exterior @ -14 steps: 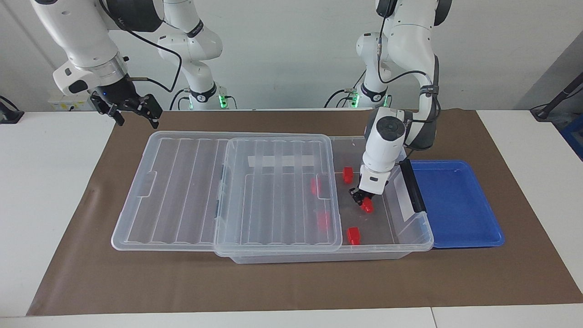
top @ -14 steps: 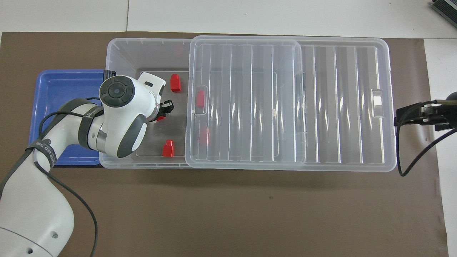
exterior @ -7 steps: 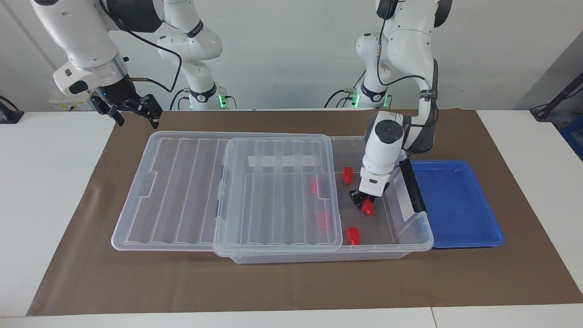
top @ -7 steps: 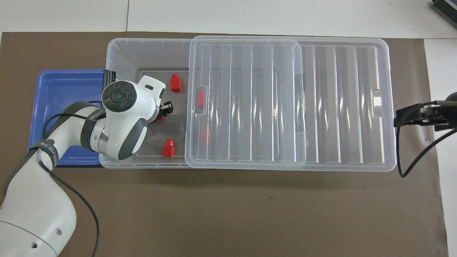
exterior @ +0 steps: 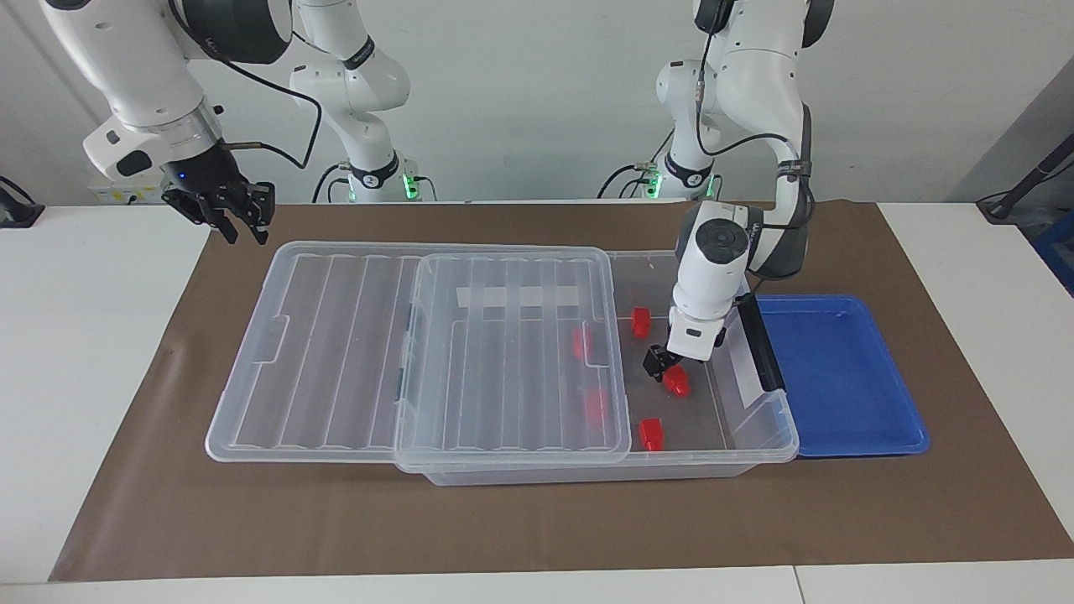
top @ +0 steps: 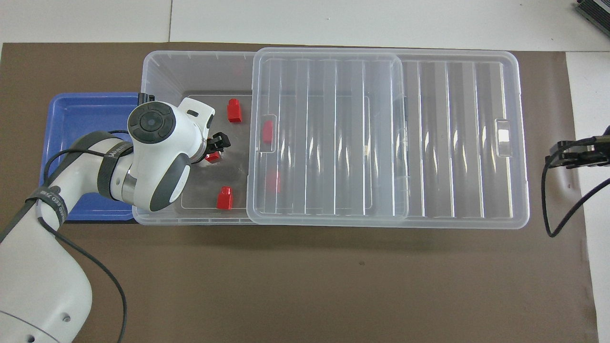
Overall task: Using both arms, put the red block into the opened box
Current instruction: 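Open the left gripper to release the block and raise it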
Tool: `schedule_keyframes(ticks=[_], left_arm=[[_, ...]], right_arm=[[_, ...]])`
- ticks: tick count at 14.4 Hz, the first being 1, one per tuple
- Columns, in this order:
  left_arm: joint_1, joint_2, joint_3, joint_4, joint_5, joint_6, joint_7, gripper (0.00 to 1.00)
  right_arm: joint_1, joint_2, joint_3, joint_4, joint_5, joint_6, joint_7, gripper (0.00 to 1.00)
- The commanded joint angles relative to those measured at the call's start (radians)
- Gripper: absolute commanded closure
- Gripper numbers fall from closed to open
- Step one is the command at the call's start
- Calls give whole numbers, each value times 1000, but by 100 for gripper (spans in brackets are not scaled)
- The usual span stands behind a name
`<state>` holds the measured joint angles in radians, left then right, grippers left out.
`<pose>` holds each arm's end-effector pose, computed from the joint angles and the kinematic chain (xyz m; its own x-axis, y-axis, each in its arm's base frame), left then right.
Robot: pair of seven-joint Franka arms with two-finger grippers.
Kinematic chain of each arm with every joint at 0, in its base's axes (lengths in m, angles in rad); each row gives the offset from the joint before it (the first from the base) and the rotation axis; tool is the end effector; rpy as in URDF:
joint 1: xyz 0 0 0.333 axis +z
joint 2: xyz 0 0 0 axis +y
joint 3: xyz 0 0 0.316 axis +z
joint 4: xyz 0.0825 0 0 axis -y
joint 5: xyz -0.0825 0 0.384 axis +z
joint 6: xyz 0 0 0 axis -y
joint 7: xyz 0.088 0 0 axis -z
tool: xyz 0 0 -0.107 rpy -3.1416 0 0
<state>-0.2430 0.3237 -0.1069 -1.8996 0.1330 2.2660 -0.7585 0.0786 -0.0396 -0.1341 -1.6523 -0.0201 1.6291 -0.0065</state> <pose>0.5910 -0.2082 0.3367 0.9426 0.3240 0.0804 0.3267 -0.9449 -0.0227 0.5459 -0.0338 0.6126 0.9987 -0.0478 0.0159 -0.0480 -0.9987 0.0149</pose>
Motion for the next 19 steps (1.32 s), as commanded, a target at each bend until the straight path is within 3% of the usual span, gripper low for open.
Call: schedule_keyframes(ticks=[1, 4, 6, 9, 12, 15, 19], left_arm=[[1, -80, 6, 33, 8, -121, -24, 0], [10, -107, 9, 120, -33, -251, -24, 0], [19, -126, 9, 177, -33, -336, -22, 0], [36, -175, 10, 200, -33, -378, -18, 0], [37, -175, 12, 266, -20, -410, -7, 0], [89, -205, 13, 316, -18, -518, 114, 0], [148, -271, 15, 312, -26, -594, 304, 0]], right_arm=[[-39, -17, -1, -37, 11, 67, -61, 100], [-80, 0, -1, -95, 9, 208, -157, 100], [-111, 53, -1, -96, 9, 286, -223, 100], [-117, 130, -1, -92, 9, 409, -260, 100], [-118, 199, 1, -80, 11, 517, -268, 100], [-123, 263, 2, -47, 44, 564, -271, 100], [-111, 294, 8, -47, 100, 601, -268, 100]])
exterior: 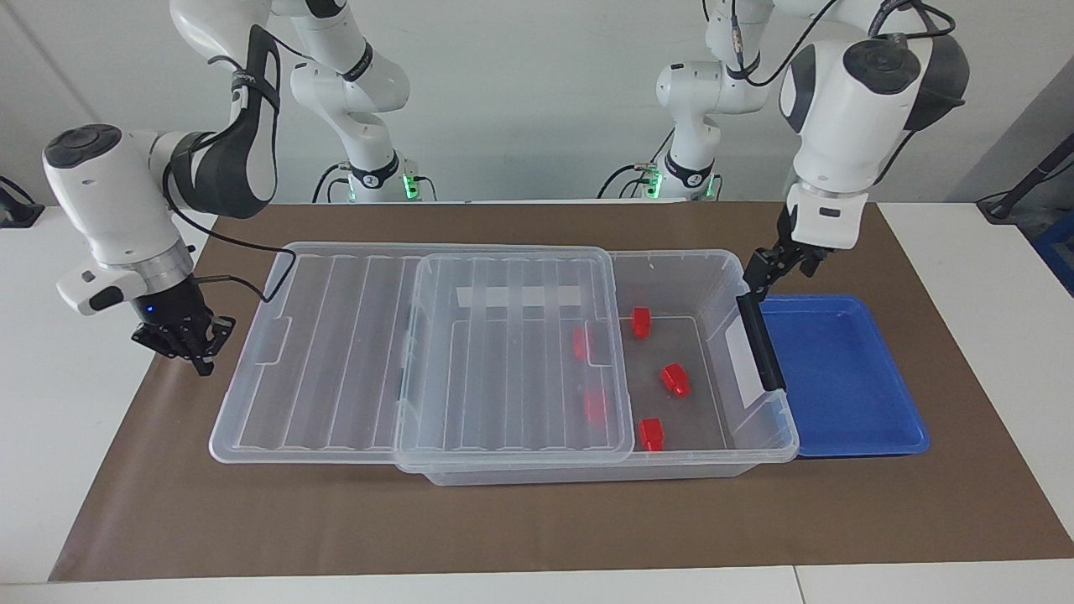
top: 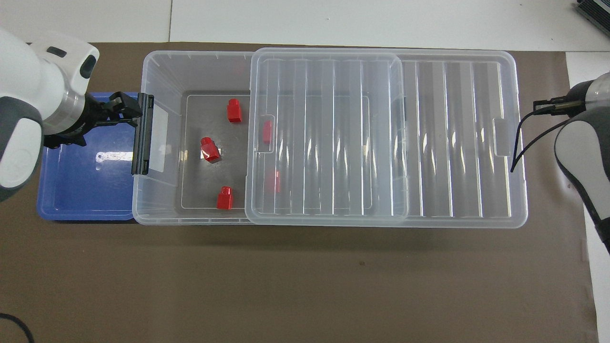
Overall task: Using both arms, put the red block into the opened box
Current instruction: 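Retract the left gripper while the right gripper reaches the lid, then slide the clear lid back over the box with the right gripper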
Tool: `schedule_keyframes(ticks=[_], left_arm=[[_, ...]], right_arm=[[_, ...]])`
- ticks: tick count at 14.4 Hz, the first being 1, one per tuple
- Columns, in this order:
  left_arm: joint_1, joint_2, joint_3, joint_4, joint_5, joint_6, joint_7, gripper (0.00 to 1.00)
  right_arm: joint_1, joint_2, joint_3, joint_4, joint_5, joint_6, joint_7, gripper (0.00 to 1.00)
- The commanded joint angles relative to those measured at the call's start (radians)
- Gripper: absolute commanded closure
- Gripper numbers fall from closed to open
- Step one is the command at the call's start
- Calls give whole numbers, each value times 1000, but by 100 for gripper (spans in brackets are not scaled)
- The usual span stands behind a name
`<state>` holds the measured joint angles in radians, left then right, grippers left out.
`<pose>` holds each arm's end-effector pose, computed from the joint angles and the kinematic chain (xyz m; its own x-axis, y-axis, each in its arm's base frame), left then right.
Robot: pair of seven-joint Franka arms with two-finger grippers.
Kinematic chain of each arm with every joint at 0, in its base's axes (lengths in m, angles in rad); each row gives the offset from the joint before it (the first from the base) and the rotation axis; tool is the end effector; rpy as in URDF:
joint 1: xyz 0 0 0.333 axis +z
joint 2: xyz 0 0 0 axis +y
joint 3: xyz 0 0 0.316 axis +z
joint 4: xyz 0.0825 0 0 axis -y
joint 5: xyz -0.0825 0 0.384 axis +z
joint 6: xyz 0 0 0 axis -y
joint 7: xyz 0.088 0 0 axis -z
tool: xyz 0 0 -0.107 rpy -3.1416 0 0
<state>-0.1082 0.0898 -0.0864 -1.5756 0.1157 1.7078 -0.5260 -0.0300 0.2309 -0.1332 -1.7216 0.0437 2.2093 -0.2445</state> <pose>0.5843 -0.1019 0.5837 0.9468 0.3088 0.0901 0.3155 -0.9462 -0.0717 0.6444 -0.0979 0.4753 0.9654 0.0717 0.2509 0.0605 -0.9968 0.0521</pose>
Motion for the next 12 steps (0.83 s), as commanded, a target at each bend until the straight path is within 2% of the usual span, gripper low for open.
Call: schedule_keyframes(ticks=[1, 4, 12], left_arm=[[39, -38, -6, -9, -5, -48, 119, 0], [107, -45, -4, -14, -4, -97, 312, 0], [160, -67, 11, -10, -4, -148, 447, 0]], right_arm=[[-1, 31, 9, 22, 51, 26, -30, 100], [19, 47, 11, 22, 88, 59, -27, 100], [110, 51, 11, 19, 133, 52, -18, 100]])
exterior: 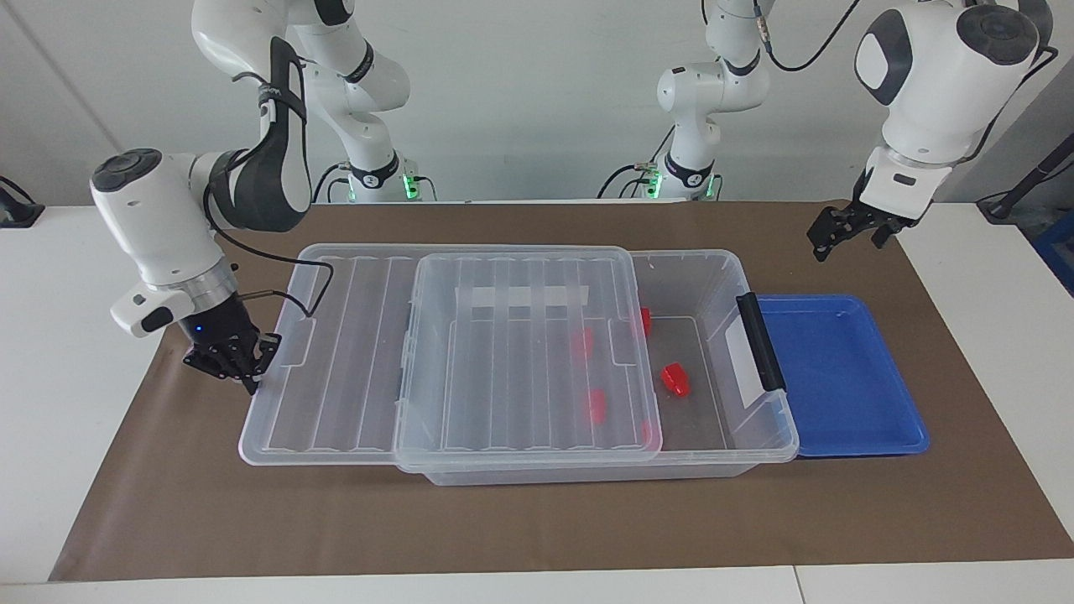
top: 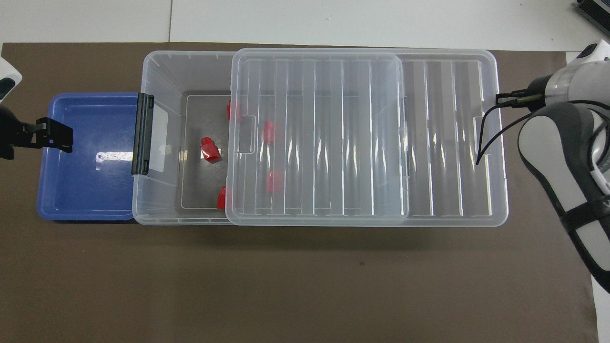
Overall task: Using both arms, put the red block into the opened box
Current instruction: 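Slide the clear lid back over the box with the right gripper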
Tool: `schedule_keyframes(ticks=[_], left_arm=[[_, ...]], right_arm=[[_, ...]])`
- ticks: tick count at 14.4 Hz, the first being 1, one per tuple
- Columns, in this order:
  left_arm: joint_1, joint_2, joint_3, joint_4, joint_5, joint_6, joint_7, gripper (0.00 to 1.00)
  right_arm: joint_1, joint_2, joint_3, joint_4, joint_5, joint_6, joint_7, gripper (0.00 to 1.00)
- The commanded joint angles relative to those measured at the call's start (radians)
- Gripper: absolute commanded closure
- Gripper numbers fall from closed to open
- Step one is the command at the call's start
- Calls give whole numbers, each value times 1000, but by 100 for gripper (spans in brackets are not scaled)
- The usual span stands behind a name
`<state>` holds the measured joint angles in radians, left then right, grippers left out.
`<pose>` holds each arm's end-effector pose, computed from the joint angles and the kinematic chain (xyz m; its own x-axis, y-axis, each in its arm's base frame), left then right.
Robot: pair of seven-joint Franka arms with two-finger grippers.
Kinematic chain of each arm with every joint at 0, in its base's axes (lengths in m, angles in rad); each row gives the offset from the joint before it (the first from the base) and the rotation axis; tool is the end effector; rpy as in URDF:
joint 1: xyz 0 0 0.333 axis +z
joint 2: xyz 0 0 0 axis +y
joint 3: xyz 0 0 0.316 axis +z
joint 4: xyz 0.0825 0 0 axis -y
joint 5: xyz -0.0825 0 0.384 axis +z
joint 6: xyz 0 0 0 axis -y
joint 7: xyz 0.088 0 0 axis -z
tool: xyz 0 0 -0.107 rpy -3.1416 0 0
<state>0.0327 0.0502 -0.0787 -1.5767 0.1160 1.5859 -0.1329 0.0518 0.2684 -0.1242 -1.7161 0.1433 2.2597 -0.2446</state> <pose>0.5698 -0.0129 0.5955 0.9961 0.0842 -0.0258 0.0806 -0.9900 -0.1161 0.6608 -0.0370 0.4593 0.9533 0.0965 0.2863 0.1096 -0.9935 -0.0298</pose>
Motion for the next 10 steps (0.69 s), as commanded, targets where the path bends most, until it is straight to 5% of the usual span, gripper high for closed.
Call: schedule_keyframes(ticks=[1, 10], left_arm=[[19, -29, 5, -16, -6, -20, 56, 0], [13, -30, 4, -13, -13, -26, 58, 0]], right_arm=[[39, 14, 2, 12, 36, 1, -15, 100], [169, 5, 2, -3, 62, -8, 117, 100]])
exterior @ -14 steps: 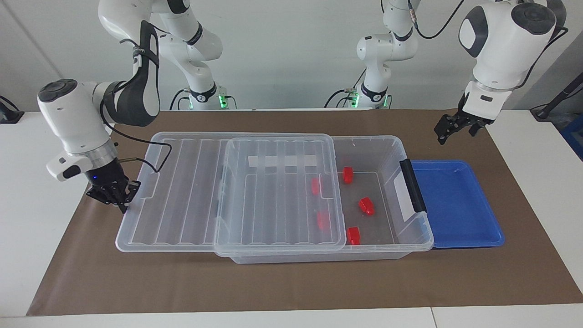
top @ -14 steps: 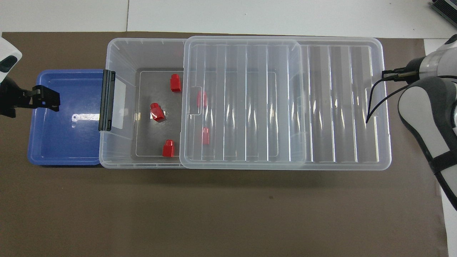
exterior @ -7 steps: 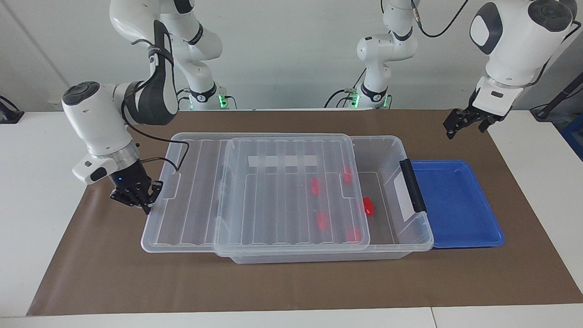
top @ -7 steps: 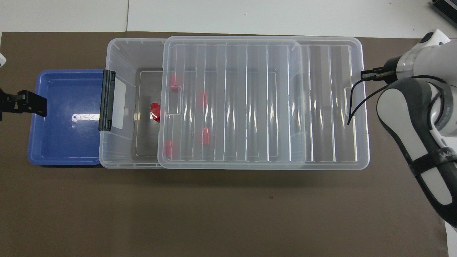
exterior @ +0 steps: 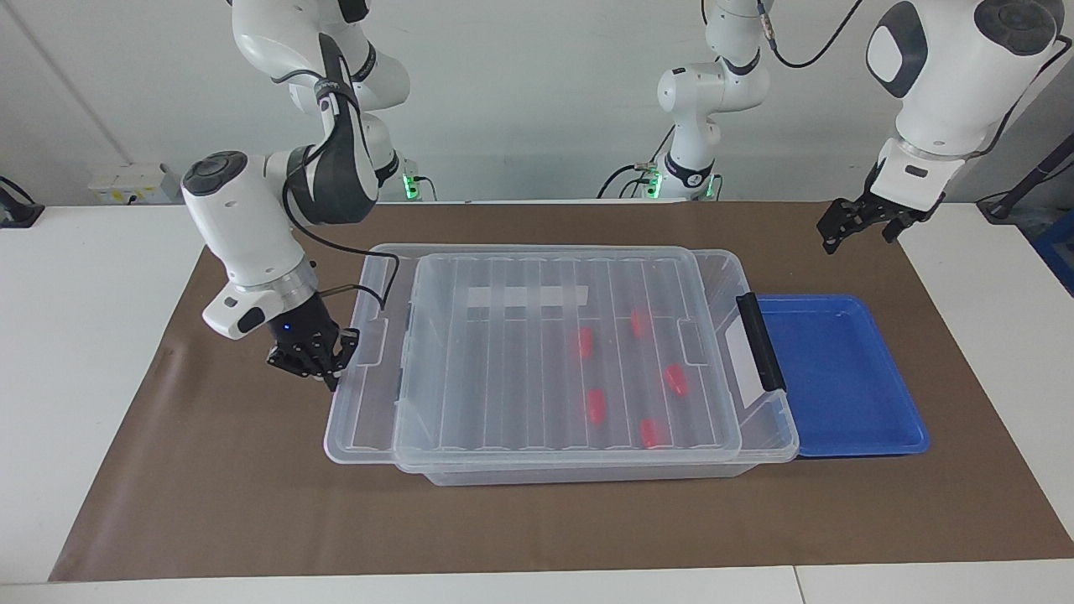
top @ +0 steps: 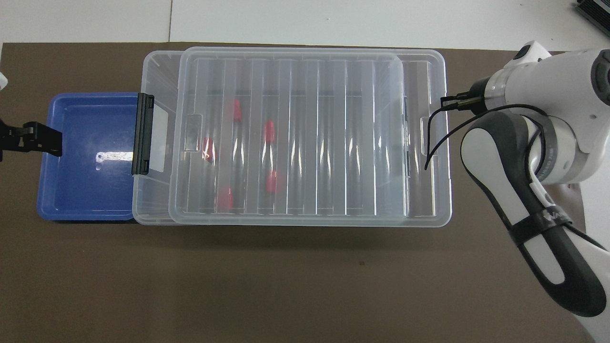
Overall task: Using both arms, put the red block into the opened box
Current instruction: 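Slide the clear lid back over the box with the right gripper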
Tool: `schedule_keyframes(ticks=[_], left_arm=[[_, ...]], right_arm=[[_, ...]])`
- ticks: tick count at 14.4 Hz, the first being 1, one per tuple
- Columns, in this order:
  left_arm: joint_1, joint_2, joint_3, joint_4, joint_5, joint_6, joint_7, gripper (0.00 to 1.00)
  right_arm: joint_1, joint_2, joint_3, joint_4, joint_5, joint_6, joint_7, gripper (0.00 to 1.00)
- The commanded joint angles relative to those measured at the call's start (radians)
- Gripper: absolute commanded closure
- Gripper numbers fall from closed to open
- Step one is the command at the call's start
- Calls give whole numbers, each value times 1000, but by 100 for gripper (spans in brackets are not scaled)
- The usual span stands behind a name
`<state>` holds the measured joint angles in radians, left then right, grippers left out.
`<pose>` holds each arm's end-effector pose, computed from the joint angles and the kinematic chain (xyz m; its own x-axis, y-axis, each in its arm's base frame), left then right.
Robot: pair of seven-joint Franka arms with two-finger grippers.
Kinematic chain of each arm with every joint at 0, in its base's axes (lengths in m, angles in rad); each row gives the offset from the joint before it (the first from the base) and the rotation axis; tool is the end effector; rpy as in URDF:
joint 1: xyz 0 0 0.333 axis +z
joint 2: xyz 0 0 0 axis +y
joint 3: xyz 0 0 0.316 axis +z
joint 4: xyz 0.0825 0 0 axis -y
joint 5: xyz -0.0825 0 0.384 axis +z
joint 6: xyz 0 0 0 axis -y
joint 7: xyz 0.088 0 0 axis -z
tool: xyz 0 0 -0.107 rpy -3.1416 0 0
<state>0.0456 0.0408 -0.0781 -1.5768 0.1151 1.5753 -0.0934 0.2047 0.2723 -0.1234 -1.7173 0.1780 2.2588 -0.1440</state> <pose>0.5663 -0.0053 0.5999 0.9977 0.0597 -0.0316 0.0557 -0.9918 -0.1150 0.6588 0.0655 0.4561 0.9529 0.1213 0.2781 0.1516 -0.9843 -0.0903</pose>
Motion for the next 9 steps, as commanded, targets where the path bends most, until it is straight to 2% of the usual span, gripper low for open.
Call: schedule_keyframes(ticks=[1, 9], left_arm=[[2, -21, 3, -12, -12, -14, 18, 0], [-1, -21, 3, -16, -12, -5, 11, 0]], right_arm=[[25, -1, 1, -5, 28, -7, 24, 100], [59, -15, 1, -36, 92, -8, 43, 100]])
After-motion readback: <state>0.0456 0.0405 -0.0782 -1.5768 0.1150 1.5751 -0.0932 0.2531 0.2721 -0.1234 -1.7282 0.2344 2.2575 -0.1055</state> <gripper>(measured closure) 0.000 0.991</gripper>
